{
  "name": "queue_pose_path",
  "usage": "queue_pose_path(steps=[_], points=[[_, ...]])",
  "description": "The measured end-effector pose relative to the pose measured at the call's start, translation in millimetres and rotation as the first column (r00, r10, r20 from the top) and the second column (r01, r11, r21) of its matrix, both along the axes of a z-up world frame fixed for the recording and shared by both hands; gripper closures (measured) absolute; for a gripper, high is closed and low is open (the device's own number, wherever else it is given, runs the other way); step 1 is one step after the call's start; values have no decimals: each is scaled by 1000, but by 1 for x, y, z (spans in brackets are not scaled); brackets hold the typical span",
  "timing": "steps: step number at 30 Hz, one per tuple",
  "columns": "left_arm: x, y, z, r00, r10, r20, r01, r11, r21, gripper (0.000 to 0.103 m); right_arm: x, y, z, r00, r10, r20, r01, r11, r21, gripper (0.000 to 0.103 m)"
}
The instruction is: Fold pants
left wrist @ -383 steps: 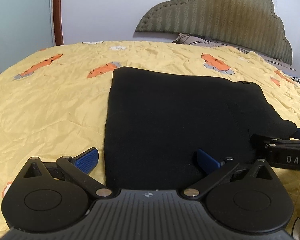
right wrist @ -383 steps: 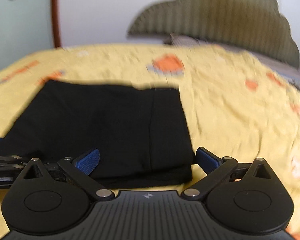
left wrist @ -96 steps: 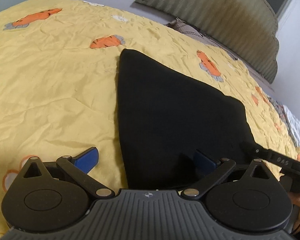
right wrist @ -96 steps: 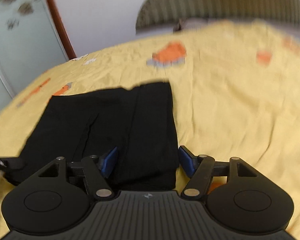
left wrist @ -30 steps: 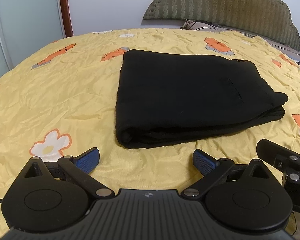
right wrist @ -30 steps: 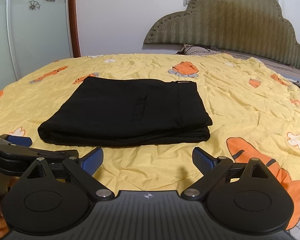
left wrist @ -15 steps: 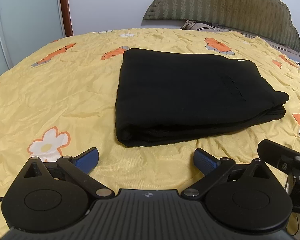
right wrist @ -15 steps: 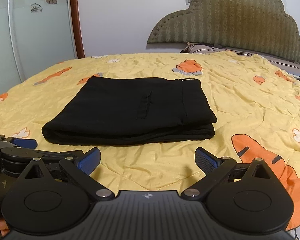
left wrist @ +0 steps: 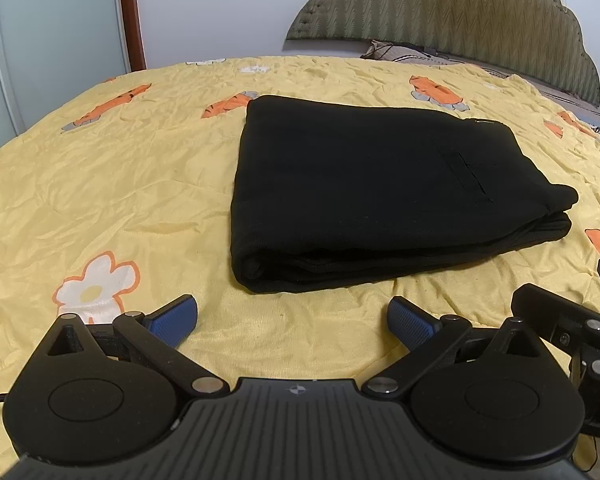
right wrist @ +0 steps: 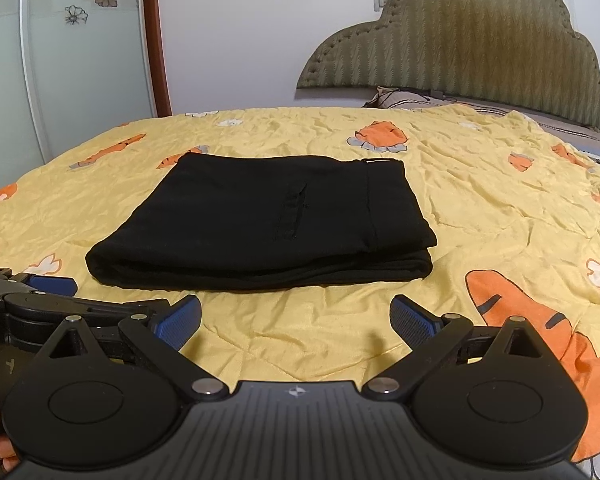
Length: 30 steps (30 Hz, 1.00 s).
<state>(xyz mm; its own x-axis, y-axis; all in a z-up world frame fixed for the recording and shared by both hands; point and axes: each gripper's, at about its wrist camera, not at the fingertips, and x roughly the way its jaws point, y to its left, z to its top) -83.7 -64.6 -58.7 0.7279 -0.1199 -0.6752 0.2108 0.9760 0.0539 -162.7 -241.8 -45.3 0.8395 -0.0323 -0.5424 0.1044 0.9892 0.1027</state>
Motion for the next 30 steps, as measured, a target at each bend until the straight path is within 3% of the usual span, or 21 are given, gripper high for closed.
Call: queue_pose_path(steps=[30], points=[[0,2,7,1000,2,4,-2,1000,5,1,-4,2,9,999,10,31,-9,1000,-19,2]])
